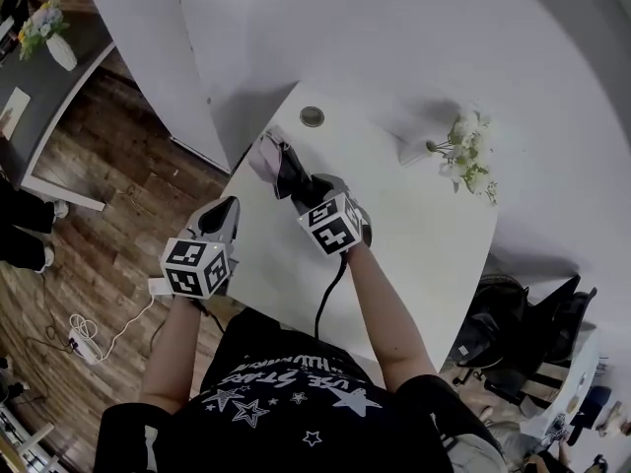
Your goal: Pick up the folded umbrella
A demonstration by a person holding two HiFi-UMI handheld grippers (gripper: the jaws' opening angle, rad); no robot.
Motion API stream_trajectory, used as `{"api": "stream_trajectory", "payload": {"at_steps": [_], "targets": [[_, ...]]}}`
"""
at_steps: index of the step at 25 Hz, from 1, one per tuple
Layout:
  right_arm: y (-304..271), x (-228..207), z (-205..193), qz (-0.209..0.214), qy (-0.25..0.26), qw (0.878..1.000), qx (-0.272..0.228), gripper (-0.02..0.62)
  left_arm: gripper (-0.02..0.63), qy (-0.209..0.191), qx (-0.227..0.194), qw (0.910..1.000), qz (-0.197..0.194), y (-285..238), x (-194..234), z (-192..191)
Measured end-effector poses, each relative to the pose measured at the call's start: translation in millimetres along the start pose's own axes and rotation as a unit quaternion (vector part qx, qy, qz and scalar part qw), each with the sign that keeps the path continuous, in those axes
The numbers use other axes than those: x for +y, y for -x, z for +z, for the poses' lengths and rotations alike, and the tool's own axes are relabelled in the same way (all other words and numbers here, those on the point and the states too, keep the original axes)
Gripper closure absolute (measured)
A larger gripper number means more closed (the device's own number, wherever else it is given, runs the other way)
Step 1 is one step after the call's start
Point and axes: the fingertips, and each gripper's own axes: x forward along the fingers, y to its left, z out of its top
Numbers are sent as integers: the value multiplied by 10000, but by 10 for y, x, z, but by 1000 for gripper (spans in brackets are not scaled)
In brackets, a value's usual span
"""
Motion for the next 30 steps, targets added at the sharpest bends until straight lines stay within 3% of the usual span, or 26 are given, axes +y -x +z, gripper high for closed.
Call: {"api": "stream_trajectory", "payload": {"at_steps": [15, 30], "targets": [[892, 75, -263, 67, -17, 9980, -621, 370, 603, -133, -432, 9982, 383, 542, -708, -90], [1813, 406, -850, 119, 20, 9937, -1111, 368, 603, -240, -766, 9942, 711, 1244, -1580, -544]]}}
